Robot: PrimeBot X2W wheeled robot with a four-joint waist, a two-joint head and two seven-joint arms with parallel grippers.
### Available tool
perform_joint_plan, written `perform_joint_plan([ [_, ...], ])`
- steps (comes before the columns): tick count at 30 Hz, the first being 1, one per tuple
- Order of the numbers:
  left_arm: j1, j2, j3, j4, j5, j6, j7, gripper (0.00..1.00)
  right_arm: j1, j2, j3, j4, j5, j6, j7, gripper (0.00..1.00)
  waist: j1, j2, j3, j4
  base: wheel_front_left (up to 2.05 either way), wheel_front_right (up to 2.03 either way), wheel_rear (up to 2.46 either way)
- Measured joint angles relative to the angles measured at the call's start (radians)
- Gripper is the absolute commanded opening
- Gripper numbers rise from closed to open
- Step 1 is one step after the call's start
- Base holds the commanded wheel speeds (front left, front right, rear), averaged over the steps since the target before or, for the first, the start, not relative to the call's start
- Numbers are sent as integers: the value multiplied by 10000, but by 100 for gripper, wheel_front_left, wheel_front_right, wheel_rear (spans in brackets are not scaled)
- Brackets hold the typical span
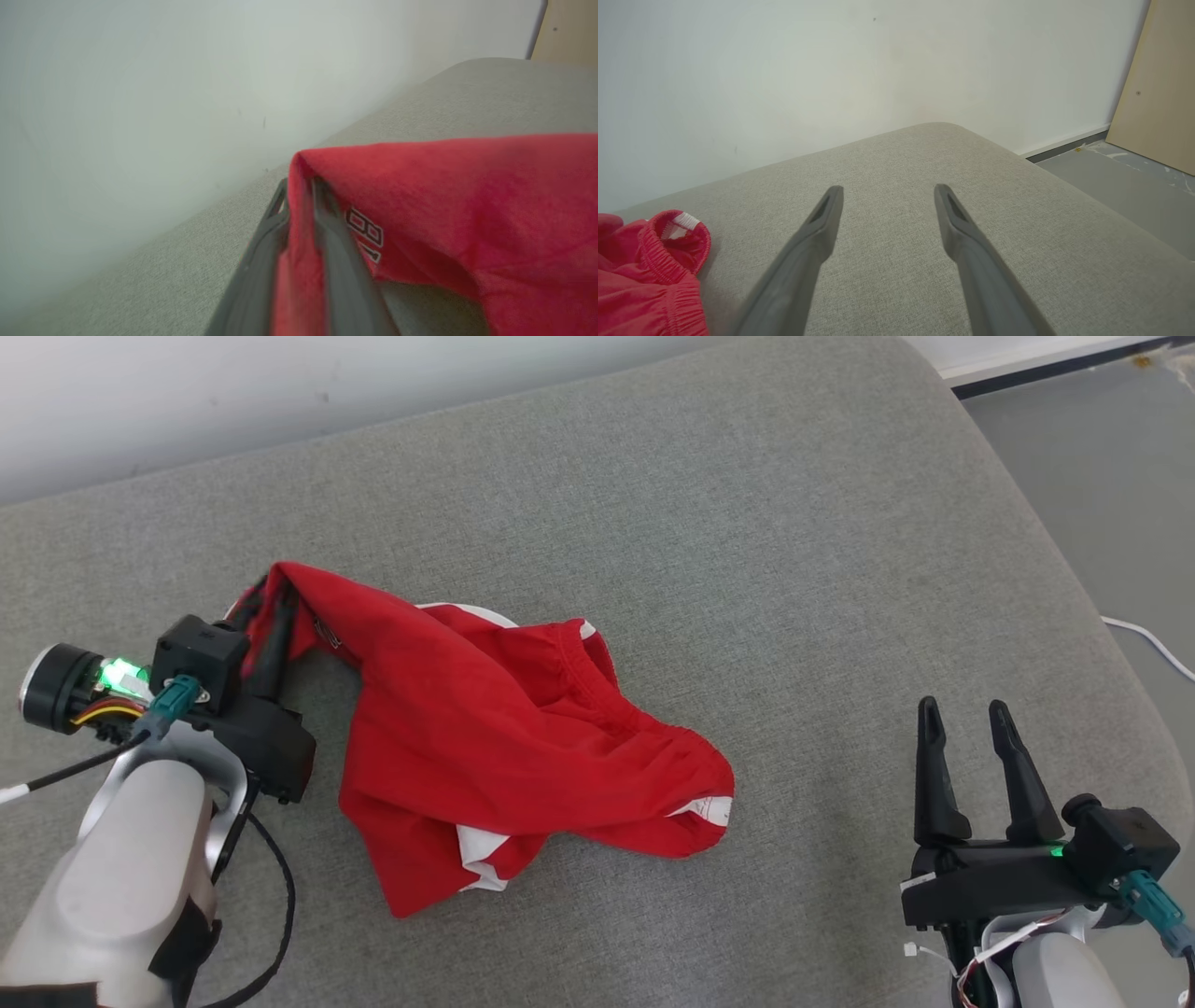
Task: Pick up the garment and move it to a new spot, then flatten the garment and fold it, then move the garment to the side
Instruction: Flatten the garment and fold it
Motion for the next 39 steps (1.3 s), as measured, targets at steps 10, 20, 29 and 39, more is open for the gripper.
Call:
perform_joint_plan([
  [10, 924, 25, 81, -591, -558, 0, 0, 100, 165, -71, -27, 35, -17, 0, 0, 100, -3, -1, -409, 542, 0, 0, 0],
  [20, 3275, -205, 1108, -2178, -872, 169, 0, 100, 651, -127, -23, 84, -75, 0, 0, 100, -3, -2, -1075, 1287, 0, 0, 0],
  [29, 5116, -1346, 1012, -3269, -708, 165, 0, 100, 799, -236, -75, 59, -67, 0, 0, 100, -4, -2, -1396, 1798, 0, 0, 0],
  [39, 5375, -2242, 25, -2665, -571, 58, 0, 100, 726, -232, 148, 119, -8, 0, 0, 100, -4, -3, -1315, 1706, 0, 0, 0],
])
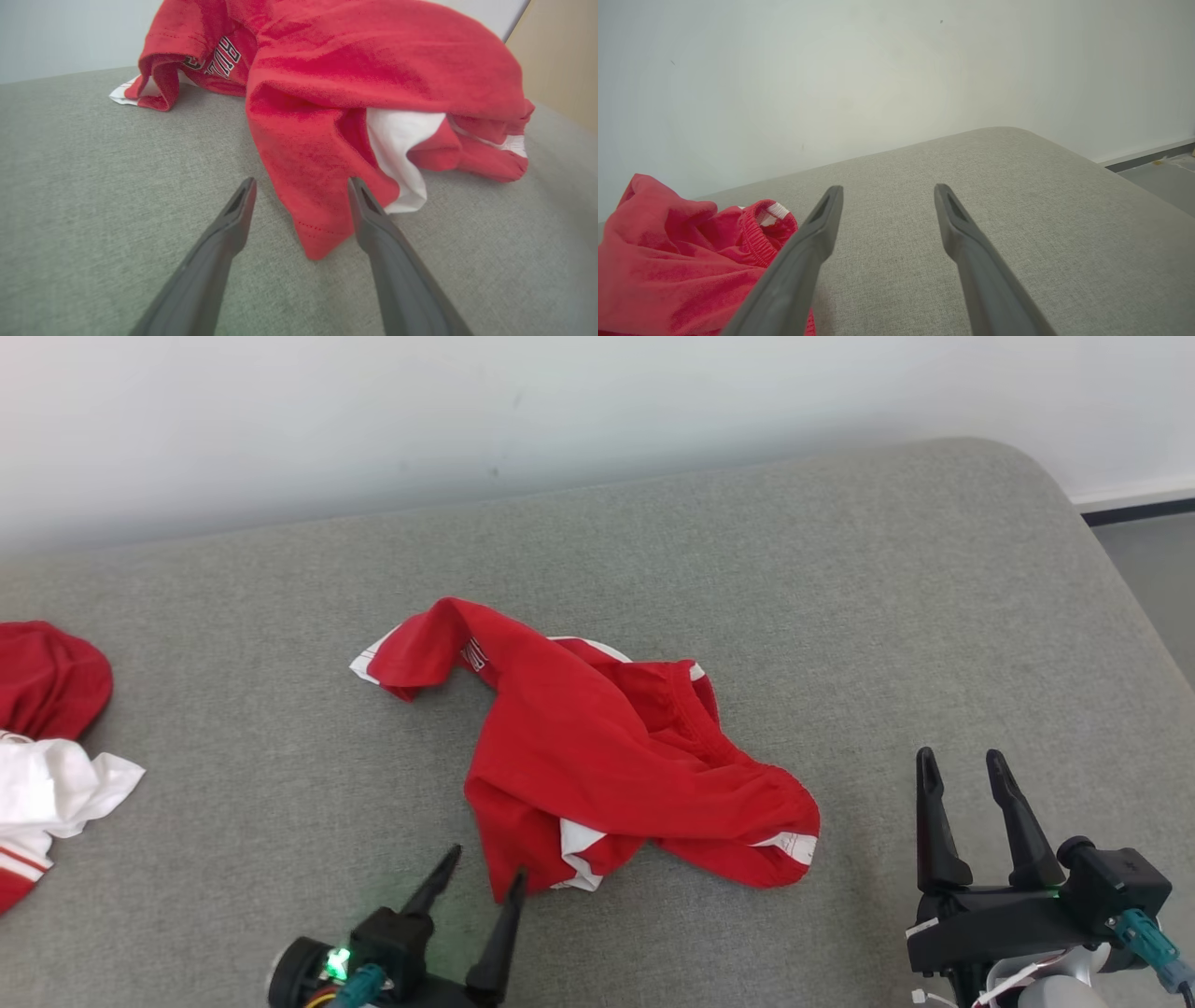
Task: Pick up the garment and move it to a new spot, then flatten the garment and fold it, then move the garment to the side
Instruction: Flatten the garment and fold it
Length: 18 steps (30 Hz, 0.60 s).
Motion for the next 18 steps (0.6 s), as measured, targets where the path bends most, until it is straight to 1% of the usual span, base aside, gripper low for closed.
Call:
perform_joint_plan([
  [4, -1, -109, -219, 265, 63, -54, 0, 100, -7, -2, -77, 2, 25, 0, 0, 100, 1, 1, 100, -160, 0, 0, 0],
  [8, -28, -155, -104, 525, 40, -56, 0, 100, -11, 4, -136, 0, 35, 0, 0, 100, 1, 1, 181, -310, 0, 0, 0],
  [9, -43, -157, -88, 617, 33, -56, 0, 70, -11, 8, -136, -2, 35, 0, 0, 100, 1, 1, 192, -338, 0, 0, 0],
  [10, -64, -161, -81, 675, 23, -56, 0, 38, -11, 19, -134, -4, 35, 0, 0, 100, 1, 1, 200, -359, 0, 0, 0],
  [11, -96, -171, -86, 711, 4, -56, 0, 0, -10, 31, -140, -2, 35, 0, 0, 100, 2, 1, 202, -368, 0, 0, 0],
  [18, -250, -242, 8, 556, -36, -56, 0, 0, 39, 61, -278, 0, 33, 0, 0, 100, 1, 1, 132, -201, 0, 0, 0],
])
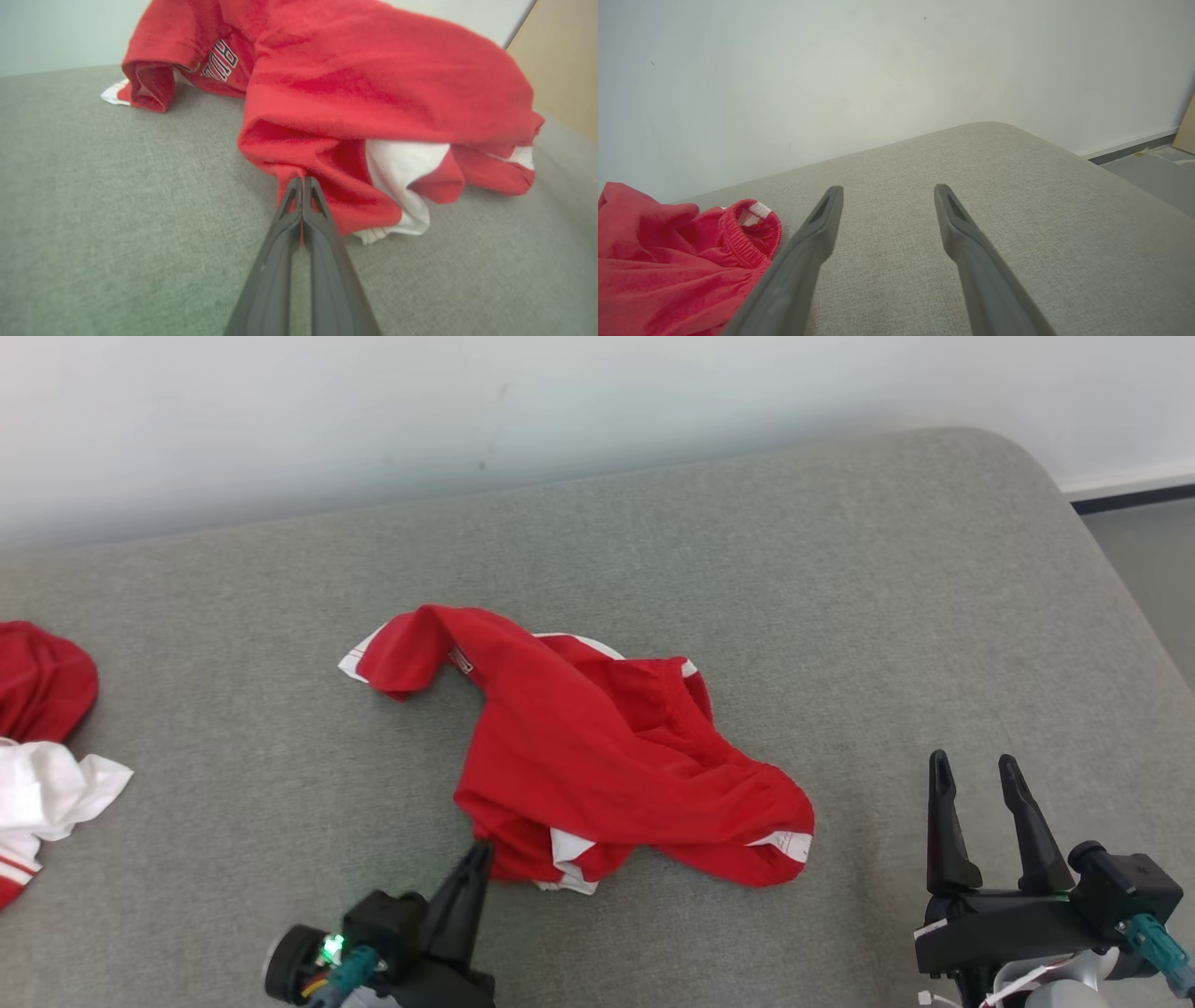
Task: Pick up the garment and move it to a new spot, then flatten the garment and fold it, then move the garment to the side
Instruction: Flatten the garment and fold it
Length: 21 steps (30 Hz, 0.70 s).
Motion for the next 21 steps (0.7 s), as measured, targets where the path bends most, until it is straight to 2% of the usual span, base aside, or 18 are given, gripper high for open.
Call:
perform_joint_plan([
  [11, 954, 430, 1014, -2276, 309, 35, 0, 0, 245, 111, -42, 35, -2, 0, 0, 100, -1, 0, -330, 615, 0, 0, 0],
  [21, 1688, 610, 970, -2660, 245, 127, 148, 0, 248, 117, -58, 40, 0, 0, 0, 100, 0, 0, -297, 893, 0, 0, 0],
])
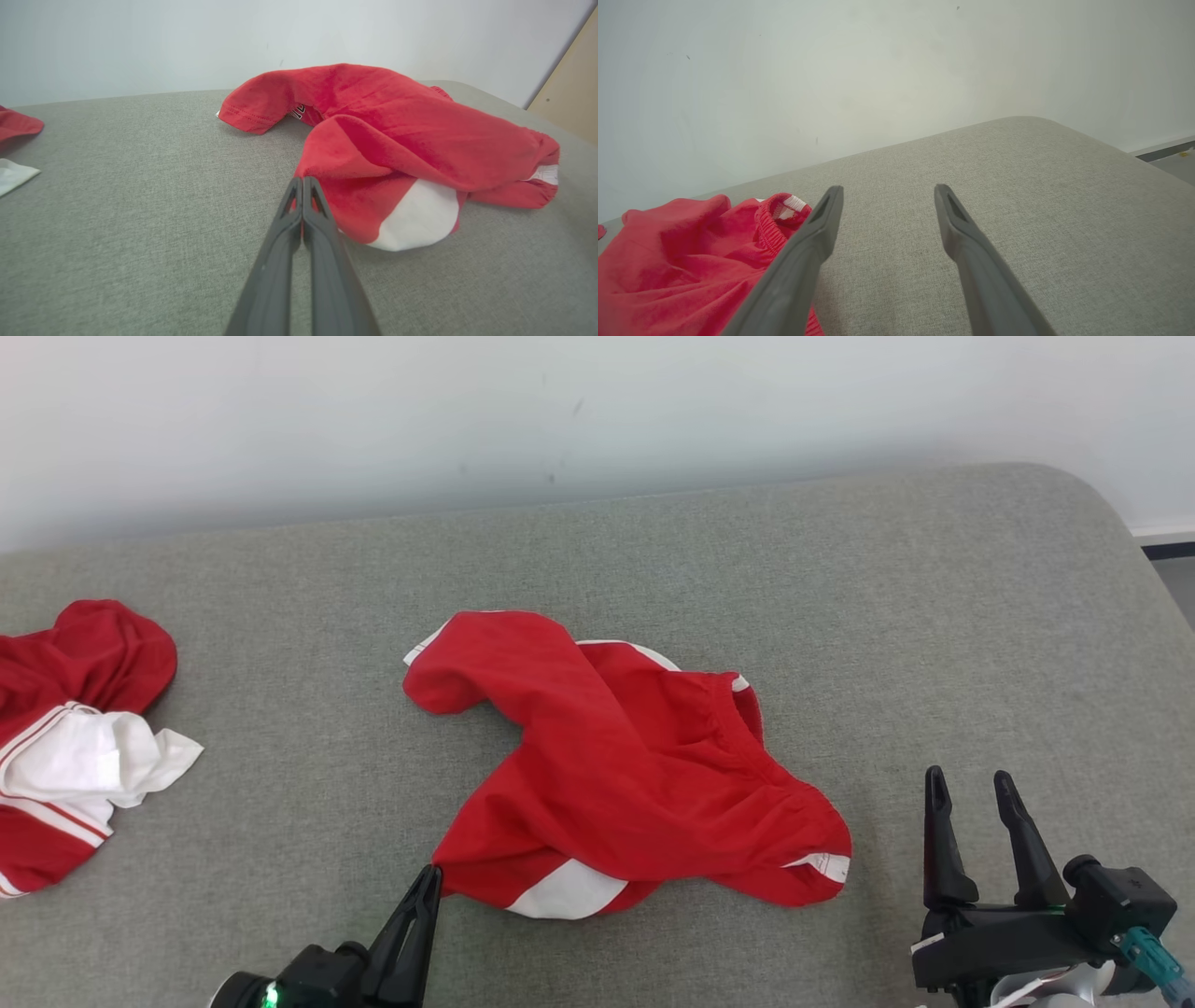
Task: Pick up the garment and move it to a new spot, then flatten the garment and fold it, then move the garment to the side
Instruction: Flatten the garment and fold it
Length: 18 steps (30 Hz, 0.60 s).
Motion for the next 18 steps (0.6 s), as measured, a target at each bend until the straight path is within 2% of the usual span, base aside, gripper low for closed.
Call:
perform_joint_plan([
  [6, -226, 0, -71, 236, -54, 36, -2, 0, -46, -67, 94, 54, 65, 0, 0, 100, 0, 0, 40, -161, 0, 0, 0],
  [18, -2501, 391, -407, 1992, 178, -52, -58, 0, -269, -92, 153, 215, 67, 0, 0, 100, 1, 0, 311, -1055, 0, 0, 0],
])
